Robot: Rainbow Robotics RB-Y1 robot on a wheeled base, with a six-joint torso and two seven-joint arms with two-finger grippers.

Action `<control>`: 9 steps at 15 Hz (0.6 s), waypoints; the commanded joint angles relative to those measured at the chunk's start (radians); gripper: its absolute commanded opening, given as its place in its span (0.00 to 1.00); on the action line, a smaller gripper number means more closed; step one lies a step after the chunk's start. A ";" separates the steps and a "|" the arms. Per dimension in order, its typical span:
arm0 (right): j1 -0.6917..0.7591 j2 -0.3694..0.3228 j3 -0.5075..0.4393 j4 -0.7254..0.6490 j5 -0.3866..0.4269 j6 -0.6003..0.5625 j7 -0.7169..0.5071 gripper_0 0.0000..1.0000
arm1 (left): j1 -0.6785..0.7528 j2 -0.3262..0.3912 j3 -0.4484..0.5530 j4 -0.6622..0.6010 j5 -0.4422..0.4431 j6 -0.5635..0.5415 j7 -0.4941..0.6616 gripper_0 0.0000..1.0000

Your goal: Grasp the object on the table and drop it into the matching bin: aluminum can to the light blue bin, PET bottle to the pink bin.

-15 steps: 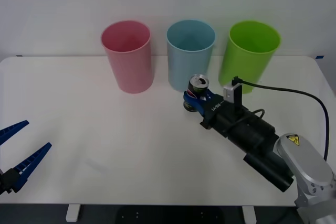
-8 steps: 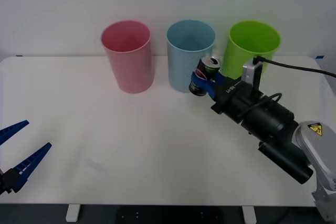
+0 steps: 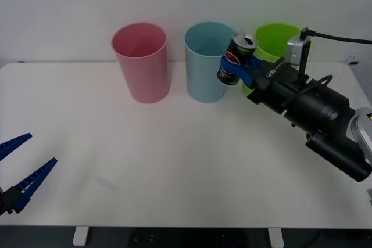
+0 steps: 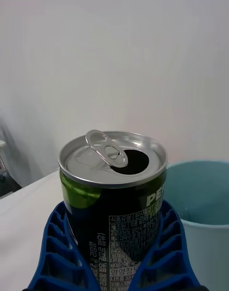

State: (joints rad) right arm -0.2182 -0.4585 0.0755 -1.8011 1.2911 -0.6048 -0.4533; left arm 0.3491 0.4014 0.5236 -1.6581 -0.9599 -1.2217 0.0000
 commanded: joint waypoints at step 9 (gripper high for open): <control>-0.274 0.023 -0.068 0.240 0.131 -0.087 -0.073 0.00 | 0.000 0.000 0.000 0.000 0.000 0.000 0.000 1.00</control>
State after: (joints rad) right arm -0.4731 -0.4441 0.0146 -1.5814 1.4040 -0.6920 -0.5267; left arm 0.3491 0.4014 0.5236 -1.6581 -0.9599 -1.2217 0.0001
